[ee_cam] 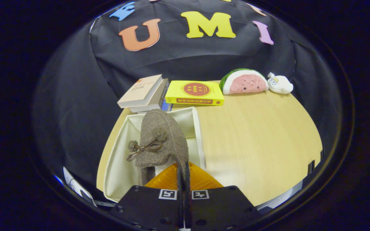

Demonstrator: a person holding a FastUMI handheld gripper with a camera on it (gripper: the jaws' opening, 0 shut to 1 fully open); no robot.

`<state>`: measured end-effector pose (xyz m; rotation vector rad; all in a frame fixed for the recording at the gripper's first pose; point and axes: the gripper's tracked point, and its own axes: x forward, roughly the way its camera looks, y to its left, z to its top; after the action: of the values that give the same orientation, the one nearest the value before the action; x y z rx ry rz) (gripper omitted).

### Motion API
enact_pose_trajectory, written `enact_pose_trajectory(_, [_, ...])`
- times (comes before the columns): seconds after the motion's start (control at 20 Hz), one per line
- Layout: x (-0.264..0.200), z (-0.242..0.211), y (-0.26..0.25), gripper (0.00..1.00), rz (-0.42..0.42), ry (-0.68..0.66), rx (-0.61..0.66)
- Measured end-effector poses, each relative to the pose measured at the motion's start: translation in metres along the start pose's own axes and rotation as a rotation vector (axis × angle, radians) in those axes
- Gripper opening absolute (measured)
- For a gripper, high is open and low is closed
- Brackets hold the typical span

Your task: Open the storage box then place both shoes into the box .Put the left shoe in first, then the right shoe, with the right side of both shoes facing outward in a uniform manner.

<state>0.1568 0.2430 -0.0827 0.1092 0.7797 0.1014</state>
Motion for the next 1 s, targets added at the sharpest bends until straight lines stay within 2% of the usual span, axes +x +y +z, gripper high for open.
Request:
enact_pose_trajectory(0.2, [0.001,-0.003,0.003,0.02,-0.014,-0.002,-0.021])
enact_pose_trajectory(0.25, [-0.001,0.001,0.010,0.02,0.018,-0.021,-0.023])
enact_pose_trajectory(0.3, [-0.004,0.005,0.017,0.18,0.052,-0.043,-0.019])
enact_pose_trajectory(0.35, [-0.007,0.009,0.016,0.21,0.060,-0.071,-0.007])
enact_pose_trajectory(0.45, [-0.020,0.015,0.014,0.34,0.071,-0.117,0.000])
enact_pose_trajectory(0.6, [-0.046,0.024,0.010,0.87,0.086,-0.196,-0.018])
enact_pose_trajectory(0.7, [-0.067,0.028,-0.003,0.98,0.068,-0.262,-0.018])
enact_pose_trajectory(0.85, [-0.095,0.036,-0.020,0.97,0.065,-0.380,-0.011])
enact_pose_trajectory(1.0, [-0.126,0.041,-0.044,0.96,0.023,-0.475,-0.023])
